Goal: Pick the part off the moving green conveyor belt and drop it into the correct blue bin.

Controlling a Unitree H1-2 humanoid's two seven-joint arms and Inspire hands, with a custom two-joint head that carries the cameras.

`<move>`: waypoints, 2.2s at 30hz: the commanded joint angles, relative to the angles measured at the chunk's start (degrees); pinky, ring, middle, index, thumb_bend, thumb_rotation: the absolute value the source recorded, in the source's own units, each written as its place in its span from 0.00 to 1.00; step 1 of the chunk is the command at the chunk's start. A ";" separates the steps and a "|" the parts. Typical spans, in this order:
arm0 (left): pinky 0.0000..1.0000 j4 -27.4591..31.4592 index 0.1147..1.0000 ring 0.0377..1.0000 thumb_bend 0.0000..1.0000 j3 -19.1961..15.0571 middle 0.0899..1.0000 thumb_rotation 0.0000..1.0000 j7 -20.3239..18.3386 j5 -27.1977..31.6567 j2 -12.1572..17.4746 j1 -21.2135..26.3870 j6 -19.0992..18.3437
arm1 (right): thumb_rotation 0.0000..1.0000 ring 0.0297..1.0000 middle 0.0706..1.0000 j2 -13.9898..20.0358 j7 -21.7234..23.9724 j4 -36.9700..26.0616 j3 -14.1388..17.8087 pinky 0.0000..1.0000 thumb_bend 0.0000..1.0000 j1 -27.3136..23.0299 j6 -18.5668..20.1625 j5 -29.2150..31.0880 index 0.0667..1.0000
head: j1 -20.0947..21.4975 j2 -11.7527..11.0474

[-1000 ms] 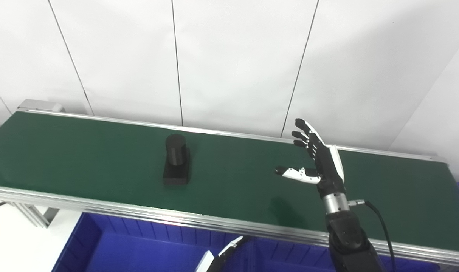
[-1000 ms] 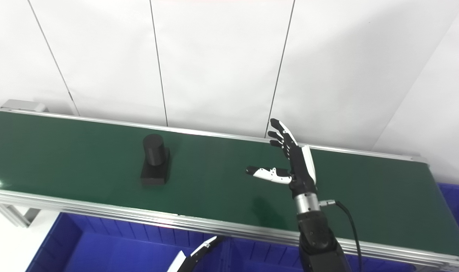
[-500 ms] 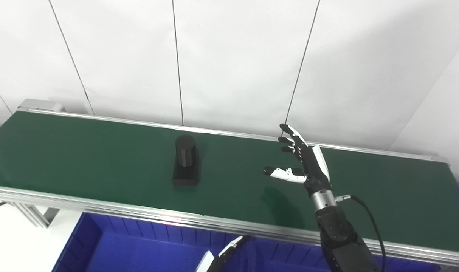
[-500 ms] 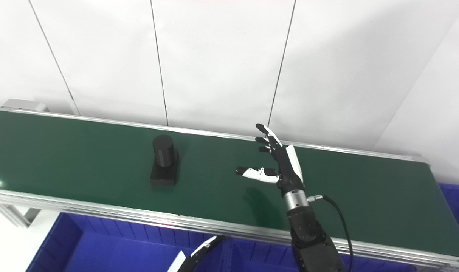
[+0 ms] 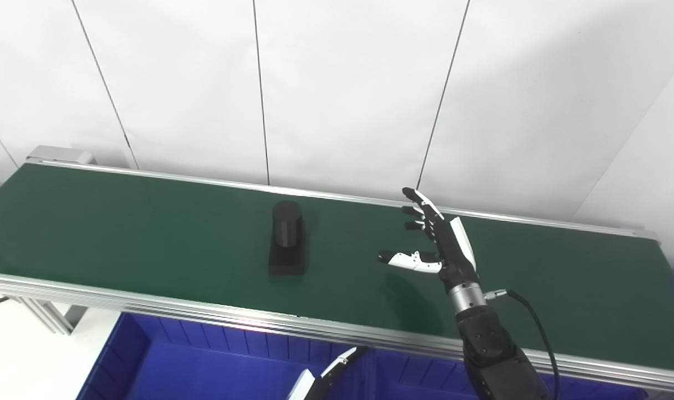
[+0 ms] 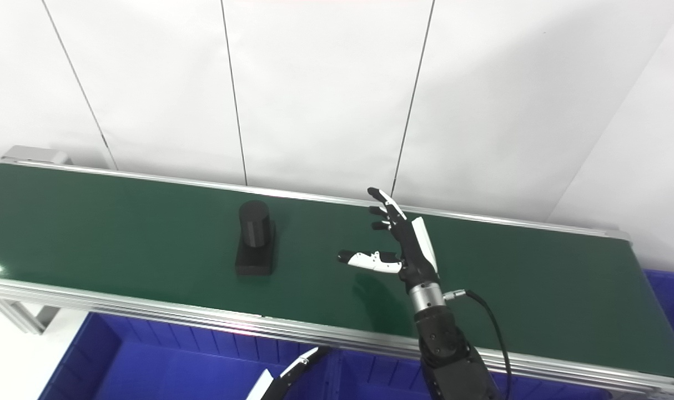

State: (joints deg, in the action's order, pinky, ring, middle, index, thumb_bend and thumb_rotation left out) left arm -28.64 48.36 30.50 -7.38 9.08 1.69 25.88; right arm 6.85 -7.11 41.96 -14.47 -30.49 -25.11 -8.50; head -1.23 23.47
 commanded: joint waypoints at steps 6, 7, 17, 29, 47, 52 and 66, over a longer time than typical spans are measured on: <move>0.91 0.94 0.88 0.90 0.87 0.31 0.91 0.87 1.21 -0.92 -0.35 1.73 1.05 | 0.45 0.83 0.93 0.57 -0.04 -1.77 0.44 0.74 0.98 -1.93 -1.81 0.64 0.89 | 0.16 -0.03; 0.91 0.84 0.88 0.90 0.88 0.40 0.91 0.87 1.29 -0.92 -0.34 1.79 1.05 | 0.45 0.83 0.93 0.64 -0.24 -1.72 0.36 0.74 0.98 -1.93 -1.81 0.43 0.90 | 0.16 -0.03; 0.91 1.36 0.89 0.91 0.88 0.49 0.91 0.88 1.19 -0.76 -0.14 1.54 1.05 | 0.46 0.83 0.93 0.83 -0.50 -1.64 0.52 0.72 0.95 -1.39 -1.80 0.35 0.90 | 0.07 0.08; 0.91 1.70 0.89 0.90 0.90 0.32 0.90 0.87 0.82 -0.32 0.11 1.22 1.05 | 0.44 0.82 0.92 -0.88 -0.49 0.51 1.88 0.73 0.97 -1.88 -1.80 1.39 0.89 | 0.14 0.17; 0.92 3.28 0.89 0.91 0.89 0.01 0.91 0.88 0.27 -0.54 0.35 0.16 1.05 | 0.43 0.78 0.89 -1.32 -5.40 13.24 -2.02 0.64 0.98 -9.03 -1.78 -6.99 0.88 | -0.22 0.49; 0.91 3.73 0.89 0.91 0.88 -0.22 0.91 0.88 0.03 -0.38 0.33 -0.06 1.05 | 0.36 0.69 0.86 -1.13 -10.26 14.90 -3.84 0.54 0.96 -10.93 -1.56 -13.87 0.86 | -0.21 0.47; 0.91 3.78 0.89 0.91 0.90 -0.41 0.91 0.87 -0.25 -0.17 0.06 -0.29 1.05 | 0.37 0.60 0.80 -1.14 -10.84 14.15 -3.75 0.47 0.97 -12.28 3.26 -19.14 0.84 | -0.31 0.35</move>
State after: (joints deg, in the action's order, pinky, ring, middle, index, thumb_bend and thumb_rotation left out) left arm -26.63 48.32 30.06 -6.99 9.34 1.33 25.88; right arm 5.60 -17.24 57.71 -18.34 -39.94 -22.08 -27.38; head -1.49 23.73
